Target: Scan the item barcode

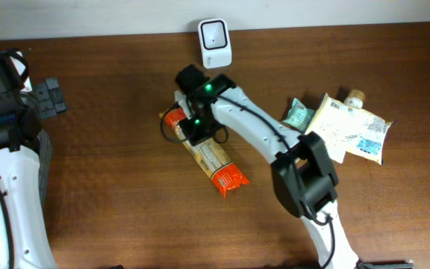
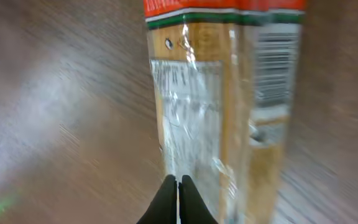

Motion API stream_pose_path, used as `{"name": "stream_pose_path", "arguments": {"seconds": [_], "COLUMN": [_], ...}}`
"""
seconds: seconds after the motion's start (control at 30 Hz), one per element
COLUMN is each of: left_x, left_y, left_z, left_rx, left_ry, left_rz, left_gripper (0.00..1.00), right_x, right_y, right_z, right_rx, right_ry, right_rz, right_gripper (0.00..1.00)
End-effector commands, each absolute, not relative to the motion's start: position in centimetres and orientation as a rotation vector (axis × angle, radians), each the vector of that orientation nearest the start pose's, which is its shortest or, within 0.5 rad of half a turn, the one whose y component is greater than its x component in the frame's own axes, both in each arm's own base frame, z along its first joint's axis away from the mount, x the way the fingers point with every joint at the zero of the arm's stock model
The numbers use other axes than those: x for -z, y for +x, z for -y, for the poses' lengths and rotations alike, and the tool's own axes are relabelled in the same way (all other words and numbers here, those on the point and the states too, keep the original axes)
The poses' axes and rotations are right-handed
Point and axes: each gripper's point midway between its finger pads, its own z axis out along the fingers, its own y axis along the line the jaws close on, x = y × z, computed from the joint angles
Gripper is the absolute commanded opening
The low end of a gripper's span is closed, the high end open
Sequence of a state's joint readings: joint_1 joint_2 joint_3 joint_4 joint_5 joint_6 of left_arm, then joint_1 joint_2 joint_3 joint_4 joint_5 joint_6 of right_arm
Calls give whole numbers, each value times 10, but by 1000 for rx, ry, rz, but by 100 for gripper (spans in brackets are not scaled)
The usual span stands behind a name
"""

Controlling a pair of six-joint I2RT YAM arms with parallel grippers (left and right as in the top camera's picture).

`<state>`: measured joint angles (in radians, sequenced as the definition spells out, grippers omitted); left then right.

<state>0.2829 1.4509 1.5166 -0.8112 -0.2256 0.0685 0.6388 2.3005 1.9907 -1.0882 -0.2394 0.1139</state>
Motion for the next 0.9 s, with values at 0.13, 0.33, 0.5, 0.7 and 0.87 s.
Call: {"name": "stream_pose_path", "arguments": {"seconds": [0.13, 0.33, 0.5, 0.7, 0.87], "left_x": [-292, -292, -292, -292, -292], "left_y": [378, 378, 378, 378, 378], "left_z": [-152, -152, -152, -152, -152], "left_rx": [-453, -453, -453, -453, -453], "left_ry": [-353, -353, -353, -353, -353], "left_rz": [-2296, -2296, -2296, -2296, -2296], "left_gripper": [99, 99, 99, 99, 99], "right_x": [-17, -103, -38, -15, -35], "right_y": [360, 412, 377, 324, 348], "right_z": [-329, -300, -308, -354, -336], "right_rx": [-444, -413, -404, -510, -509], "right_ry": [-697, -580, -603, -790, -819], "right_rz": [-3050, -2891, -3049, -3085, -3032], "right_gripper": [4, 7, 13, 62, 68]}}
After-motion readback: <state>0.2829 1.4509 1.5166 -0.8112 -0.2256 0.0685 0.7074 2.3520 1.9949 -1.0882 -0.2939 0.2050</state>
